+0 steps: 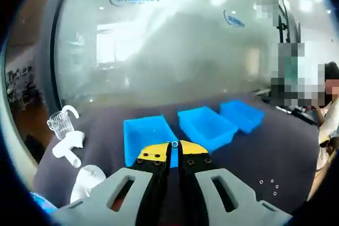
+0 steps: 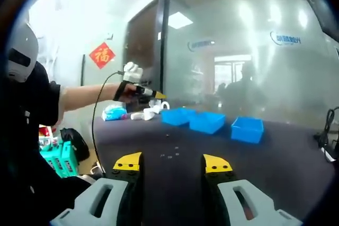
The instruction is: Sort the screws, nuts, and washers into the corresponding bins
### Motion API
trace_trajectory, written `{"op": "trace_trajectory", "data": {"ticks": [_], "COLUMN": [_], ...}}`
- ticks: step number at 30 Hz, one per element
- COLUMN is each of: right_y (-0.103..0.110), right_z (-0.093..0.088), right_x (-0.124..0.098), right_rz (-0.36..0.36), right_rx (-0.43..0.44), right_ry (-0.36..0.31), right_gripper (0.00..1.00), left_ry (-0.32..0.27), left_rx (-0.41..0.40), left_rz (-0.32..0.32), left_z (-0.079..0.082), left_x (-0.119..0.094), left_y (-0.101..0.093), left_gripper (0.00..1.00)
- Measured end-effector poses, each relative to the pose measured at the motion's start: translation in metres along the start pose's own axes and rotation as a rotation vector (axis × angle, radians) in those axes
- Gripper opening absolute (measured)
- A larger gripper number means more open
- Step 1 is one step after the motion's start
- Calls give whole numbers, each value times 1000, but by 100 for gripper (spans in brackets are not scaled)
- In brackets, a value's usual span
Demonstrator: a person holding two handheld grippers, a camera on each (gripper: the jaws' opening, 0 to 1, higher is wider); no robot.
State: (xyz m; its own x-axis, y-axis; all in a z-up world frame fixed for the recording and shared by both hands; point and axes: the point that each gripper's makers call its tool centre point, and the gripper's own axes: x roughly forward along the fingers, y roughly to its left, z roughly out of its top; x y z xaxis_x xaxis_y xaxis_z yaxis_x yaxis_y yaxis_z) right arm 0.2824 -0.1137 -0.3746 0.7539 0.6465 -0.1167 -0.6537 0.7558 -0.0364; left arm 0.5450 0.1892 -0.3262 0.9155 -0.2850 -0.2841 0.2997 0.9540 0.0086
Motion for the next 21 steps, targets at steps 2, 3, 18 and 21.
{"op": "trace_trajectory", "data": {"ticks": [2,3,18,21], "right_y": [0,0,-6,-6], "right_z": [-1,-1,-3,-3], "right_x": [0,0,-2,-1], "right_rz": [0,-1,-17,-17], "right_rx": [3,3,7,8], "right_ry": [3,3,13,15], "right_gripper": [39,39,38,38], "left_ry": [19,35,99,100], "left_rx": [-1,6,26,51], "left_rz": [2,0,66,57], "left_z": [1,0,-5,-8], "left_x": [9,10,51,51], "left_y": [-1,-7,13,8], "left_gripper": [1,1,1,1]}}
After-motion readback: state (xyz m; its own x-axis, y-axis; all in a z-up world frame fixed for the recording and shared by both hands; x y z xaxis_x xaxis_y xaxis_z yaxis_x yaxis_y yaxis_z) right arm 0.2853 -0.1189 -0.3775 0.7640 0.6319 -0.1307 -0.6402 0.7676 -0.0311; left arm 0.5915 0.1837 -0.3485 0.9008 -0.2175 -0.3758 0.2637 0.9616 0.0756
